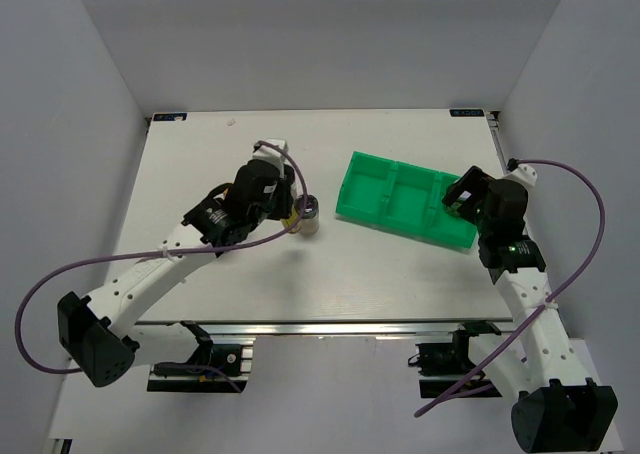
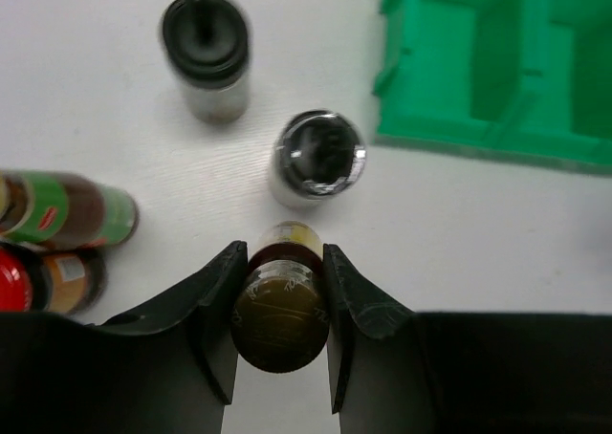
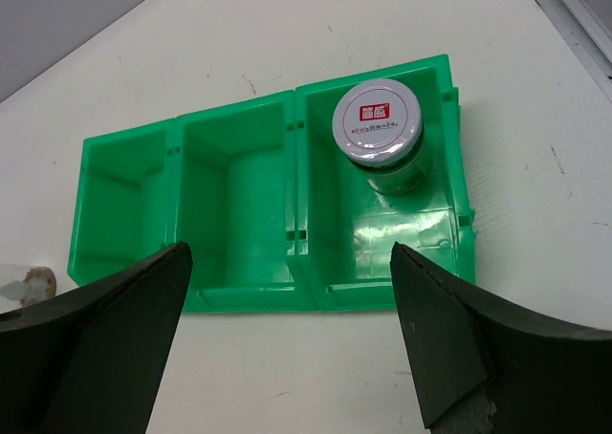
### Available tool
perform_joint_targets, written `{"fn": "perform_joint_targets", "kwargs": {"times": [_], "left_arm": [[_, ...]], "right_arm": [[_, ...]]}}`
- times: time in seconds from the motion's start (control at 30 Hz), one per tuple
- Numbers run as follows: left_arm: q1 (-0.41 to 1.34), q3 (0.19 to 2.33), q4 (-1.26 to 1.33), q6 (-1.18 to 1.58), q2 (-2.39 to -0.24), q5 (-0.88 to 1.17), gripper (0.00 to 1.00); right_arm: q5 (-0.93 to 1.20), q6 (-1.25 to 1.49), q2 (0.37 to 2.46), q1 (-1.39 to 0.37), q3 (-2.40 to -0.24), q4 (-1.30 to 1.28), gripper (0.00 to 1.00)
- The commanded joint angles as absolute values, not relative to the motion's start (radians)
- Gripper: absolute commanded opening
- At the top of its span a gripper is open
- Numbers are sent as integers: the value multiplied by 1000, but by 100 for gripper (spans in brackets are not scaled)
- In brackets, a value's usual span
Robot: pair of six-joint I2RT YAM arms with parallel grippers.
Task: Organize the condiment bottles
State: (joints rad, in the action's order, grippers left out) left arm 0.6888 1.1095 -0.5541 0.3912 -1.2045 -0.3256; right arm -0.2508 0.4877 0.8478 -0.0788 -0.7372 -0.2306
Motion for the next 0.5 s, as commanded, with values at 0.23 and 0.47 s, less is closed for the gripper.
{"fn": "perform_joint_targets", "kwargs": {"times": [0.23, 0.47], "left_arm": [[873, 1502, -503, 219, -1422, -298, 8], [871, 1696, -408, 172, -1663, -314, 7]], "right_arm": [[-267, 480, 841, -74, -733, -199, 89], [-321, 488, 847, -74, -736, -209, 89]]}}
